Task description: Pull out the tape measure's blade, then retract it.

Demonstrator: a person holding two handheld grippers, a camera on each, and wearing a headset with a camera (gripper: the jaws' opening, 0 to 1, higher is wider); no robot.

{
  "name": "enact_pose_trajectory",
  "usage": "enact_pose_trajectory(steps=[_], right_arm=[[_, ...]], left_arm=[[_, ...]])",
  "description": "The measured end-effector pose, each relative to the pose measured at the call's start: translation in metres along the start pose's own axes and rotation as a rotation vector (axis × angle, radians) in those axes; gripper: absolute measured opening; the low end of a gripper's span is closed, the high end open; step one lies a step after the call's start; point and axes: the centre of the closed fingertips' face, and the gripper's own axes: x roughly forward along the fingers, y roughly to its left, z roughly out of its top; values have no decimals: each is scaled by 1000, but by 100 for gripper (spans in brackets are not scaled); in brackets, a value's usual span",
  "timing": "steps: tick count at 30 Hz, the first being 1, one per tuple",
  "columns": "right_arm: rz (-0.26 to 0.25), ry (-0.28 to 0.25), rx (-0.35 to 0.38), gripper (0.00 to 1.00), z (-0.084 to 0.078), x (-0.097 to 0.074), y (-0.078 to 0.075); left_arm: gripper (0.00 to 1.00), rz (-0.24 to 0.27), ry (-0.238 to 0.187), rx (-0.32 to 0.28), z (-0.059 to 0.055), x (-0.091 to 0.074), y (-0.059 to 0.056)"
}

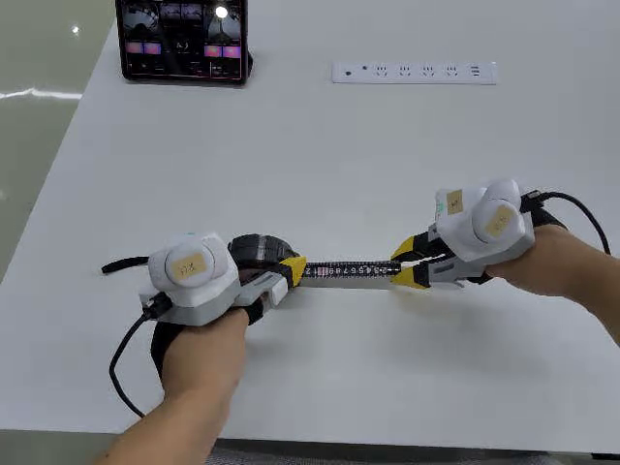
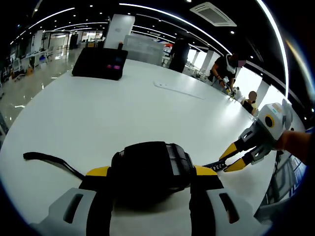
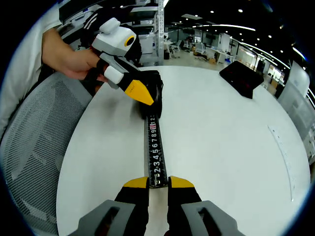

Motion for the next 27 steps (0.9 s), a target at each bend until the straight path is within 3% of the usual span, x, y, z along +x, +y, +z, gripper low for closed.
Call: enact_pose_trajectory(steps=[27], right_arm=[[28, -67, 6, 10, 30, 31, 5]], left_arm=[[59, -7, 0, -9, 0, 0, 1]])
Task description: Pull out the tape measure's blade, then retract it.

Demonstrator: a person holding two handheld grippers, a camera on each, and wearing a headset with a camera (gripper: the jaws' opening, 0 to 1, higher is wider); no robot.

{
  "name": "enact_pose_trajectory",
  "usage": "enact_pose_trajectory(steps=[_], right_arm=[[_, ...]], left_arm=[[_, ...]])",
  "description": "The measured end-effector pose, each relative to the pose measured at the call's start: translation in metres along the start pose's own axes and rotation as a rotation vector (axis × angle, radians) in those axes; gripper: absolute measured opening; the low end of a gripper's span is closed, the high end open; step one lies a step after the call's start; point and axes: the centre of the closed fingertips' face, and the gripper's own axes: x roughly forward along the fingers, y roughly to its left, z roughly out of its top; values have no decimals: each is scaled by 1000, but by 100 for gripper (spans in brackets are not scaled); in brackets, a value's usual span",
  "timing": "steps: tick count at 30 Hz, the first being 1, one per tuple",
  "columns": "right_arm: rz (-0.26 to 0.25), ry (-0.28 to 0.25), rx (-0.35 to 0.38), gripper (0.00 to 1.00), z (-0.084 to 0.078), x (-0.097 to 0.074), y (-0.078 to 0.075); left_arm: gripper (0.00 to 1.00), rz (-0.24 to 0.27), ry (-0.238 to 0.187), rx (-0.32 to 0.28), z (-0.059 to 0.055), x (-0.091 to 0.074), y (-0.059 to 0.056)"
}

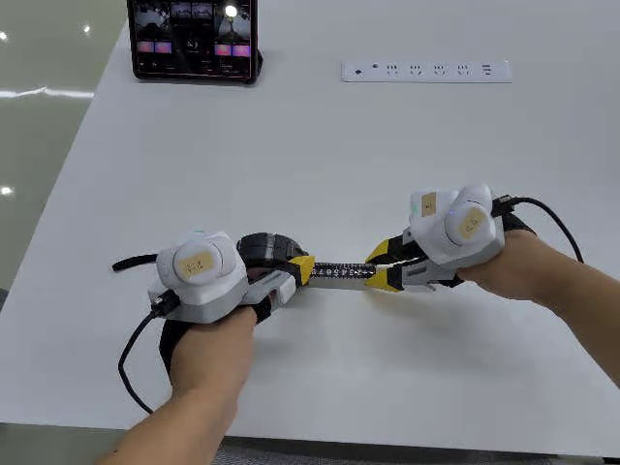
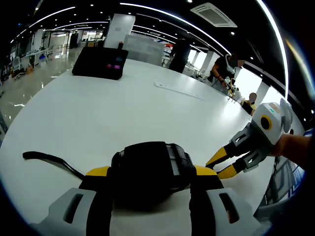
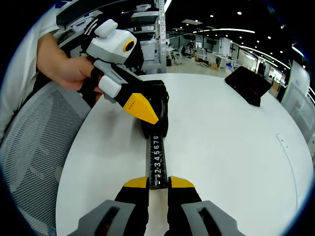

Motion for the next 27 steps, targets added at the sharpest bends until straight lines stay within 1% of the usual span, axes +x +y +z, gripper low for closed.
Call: enact_pose_trajectory(steps=[5, 27], right_arm=[[2, -12, 3, 10, 6, 8, 0], [2, -59, 10, 10, 29, 31, 0]], left_arm=[[59, -1, -1, -1, 0, 0, 0], [59, -2, -3, -3, 0, -1, 1]])
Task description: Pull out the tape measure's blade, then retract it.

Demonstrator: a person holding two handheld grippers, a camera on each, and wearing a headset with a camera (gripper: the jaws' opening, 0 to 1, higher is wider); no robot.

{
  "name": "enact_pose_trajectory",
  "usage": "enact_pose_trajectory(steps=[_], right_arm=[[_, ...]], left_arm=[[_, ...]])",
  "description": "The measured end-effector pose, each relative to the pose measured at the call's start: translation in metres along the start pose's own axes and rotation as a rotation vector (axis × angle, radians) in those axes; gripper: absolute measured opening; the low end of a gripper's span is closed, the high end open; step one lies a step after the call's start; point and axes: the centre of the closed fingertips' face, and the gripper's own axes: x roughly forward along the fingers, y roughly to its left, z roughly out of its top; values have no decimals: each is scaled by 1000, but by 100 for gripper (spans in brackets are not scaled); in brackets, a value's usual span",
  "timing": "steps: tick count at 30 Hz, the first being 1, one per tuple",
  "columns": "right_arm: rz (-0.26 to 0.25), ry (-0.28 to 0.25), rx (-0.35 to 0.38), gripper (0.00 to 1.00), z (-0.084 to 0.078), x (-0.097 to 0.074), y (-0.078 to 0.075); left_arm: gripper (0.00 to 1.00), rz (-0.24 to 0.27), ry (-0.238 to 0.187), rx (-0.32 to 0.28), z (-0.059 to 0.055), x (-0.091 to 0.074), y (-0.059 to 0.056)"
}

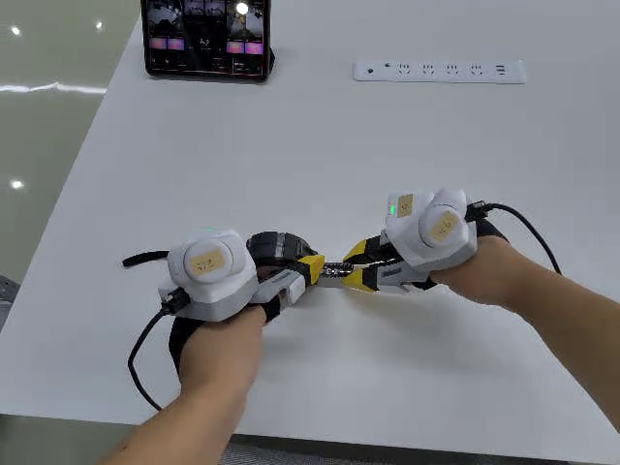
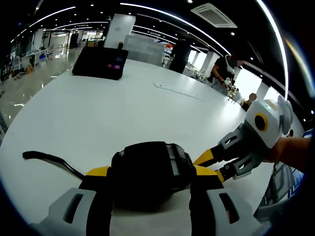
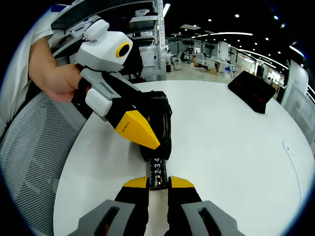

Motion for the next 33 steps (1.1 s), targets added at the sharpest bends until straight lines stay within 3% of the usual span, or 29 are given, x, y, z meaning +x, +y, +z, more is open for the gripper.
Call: enact_pose_trajectory(steps=[19, 33], right_arm=[[11, -23, -1, 11, 14, 18, 1], [10, -34, 9, 11, 14, 19, 1]], left_arm=[[59, 1, 0, 3, 0, 0, -1], [59, 3, 0, 11, 0, 0, -2]])
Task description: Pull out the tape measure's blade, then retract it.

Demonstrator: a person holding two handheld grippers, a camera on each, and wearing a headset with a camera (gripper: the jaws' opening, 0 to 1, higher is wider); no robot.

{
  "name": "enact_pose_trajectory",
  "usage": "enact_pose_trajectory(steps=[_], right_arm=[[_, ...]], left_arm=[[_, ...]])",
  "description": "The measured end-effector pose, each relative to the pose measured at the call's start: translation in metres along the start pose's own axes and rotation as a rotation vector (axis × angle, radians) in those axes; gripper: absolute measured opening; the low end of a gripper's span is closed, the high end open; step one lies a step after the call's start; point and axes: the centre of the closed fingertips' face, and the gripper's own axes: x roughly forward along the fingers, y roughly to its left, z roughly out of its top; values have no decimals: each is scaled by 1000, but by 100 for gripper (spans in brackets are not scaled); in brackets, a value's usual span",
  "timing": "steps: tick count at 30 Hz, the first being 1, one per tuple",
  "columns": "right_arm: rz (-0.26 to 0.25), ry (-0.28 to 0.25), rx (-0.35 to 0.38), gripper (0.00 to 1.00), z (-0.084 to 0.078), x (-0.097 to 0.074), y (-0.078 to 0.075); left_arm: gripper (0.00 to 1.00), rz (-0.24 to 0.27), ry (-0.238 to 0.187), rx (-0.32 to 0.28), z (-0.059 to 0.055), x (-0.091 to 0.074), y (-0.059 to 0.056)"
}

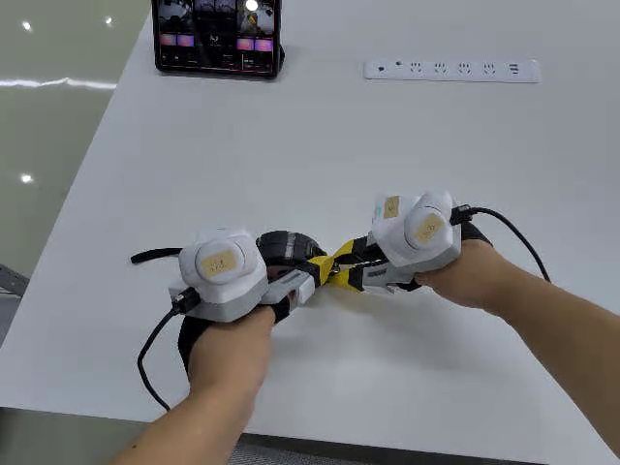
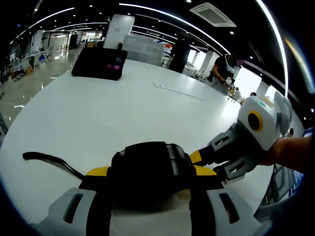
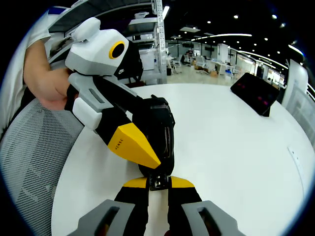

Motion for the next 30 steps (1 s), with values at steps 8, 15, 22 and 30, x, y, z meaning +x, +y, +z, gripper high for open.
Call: enact_pose_trajectory(steps=[8, 15, 22, 30], right_arm=[[-7, 0, 7, 11, 1, 1, 0], [-6, 7, -2, 12, 1, 2, 0], [-13, 6, 9, 21, 0, -3, -3], [-15, -18, 35, 28, 5, -7, -5]], left_arm=[[59, 3, -2, 1, 0, 0, 0], [60, 0, -11, 14, 1, 0, 0], [61, -15, 1, 8, 2, 0, 0], [61, -8, 0, 26, 4, -2, 0]])
